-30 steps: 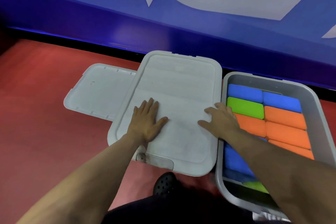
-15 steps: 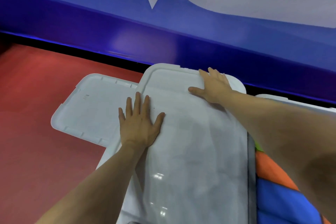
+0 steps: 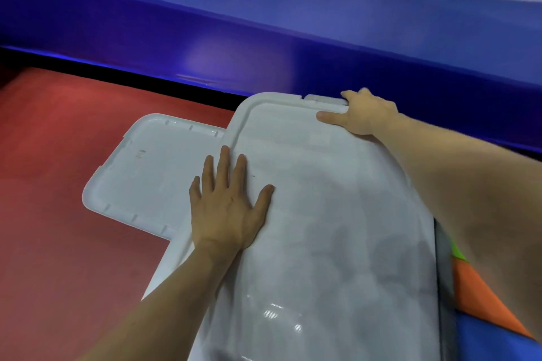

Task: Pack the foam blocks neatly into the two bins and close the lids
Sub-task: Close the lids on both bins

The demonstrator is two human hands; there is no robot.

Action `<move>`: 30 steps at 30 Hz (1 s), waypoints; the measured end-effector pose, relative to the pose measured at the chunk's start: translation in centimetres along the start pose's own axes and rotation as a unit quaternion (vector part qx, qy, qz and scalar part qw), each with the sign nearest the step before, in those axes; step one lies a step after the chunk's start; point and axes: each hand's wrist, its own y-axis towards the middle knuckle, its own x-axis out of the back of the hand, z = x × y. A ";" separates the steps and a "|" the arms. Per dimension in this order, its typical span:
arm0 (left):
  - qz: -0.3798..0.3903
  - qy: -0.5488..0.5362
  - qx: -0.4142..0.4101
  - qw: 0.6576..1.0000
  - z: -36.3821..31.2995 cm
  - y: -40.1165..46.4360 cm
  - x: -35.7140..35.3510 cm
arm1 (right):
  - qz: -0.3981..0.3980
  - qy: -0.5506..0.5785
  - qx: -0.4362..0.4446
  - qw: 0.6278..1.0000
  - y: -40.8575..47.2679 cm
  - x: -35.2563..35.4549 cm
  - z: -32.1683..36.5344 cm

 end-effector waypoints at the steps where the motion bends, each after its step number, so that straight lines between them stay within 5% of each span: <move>1: -0.002 -0.002 0.000 1.000 0.0 0.0 0.0 | -0.030 0.007 0.011 0.999 -0.3 -0.4 0.0; 14: -0.007 0.004 0.003 1.000 -0.1 -0.1 0.0 | -0.216 0.073 0.099 0.969 -1.9 -2.7 -0.6; 24: 0.014 -0.018 0.000 1.000 -0.2 -0.2 0.6 | -0.168 -0.012 0.075 0.983 -5.6 -5.3 1.8; 28: -0.026 -0.209 0.050 0.976 0.2 -0.3 2.7 | -0.130 0.001 0.076 0.989 -11.0 -7.3 5.6; 30: -0.025 -0.401 0.165 0.901 1.9 0.9 4.5 | -0.117 0.006 0.091 0.989 -13.5 -8.1 8.0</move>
